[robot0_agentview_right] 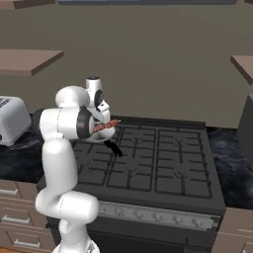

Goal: Place the cold items (apple and carrot) from the fridge in one tupperware on the dining counter. Place the warm items (kebab skewer and hot dog) in the stove area in another tupperware.

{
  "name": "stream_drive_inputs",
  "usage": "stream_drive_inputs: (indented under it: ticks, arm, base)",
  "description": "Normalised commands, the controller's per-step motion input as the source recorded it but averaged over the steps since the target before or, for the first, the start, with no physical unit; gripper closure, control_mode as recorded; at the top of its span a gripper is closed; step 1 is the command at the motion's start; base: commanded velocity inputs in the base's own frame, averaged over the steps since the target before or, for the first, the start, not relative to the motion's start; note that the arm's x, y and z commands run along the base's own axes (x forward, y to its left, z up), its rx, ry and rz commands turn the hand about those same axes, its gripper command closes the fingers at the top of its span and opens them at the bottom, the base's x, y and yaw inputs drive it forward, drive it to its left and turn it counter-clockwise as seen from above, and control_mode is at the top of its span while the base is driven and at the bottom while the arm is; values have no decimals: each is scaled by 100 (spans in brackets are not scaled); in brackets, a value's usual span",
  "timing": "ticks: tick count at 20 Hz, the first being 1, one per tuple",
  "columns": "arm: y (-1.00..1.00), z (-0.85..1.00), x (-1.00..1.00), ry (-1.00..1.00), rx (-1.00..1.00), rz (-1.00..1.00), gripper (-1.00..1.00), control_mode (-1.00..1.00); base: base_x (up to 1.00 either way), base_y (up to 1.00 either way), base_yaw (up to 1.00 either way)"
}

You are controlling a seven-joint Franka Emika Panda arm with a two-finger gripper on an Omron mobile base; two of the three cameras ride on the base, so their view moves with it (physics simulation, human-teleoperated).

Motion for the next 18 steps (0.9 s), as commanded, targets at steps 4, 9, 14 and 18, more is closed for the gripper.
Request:
stream_drive_inputs:
  ticks: [4,9,14,18]
  arm:
    - [0,-44,26,0,0,0,-100,-100]
    - [0,-43,12,-1,0,0,-100,-100]
    - [0,-29,4,0,0,0,-100,-100]
    - [0,-24,0,0,0,0,-100,-100]
  base:
    - [0,0,0]
    - [0,0,0]
    - [0,0,0]
    - [0,0,0]
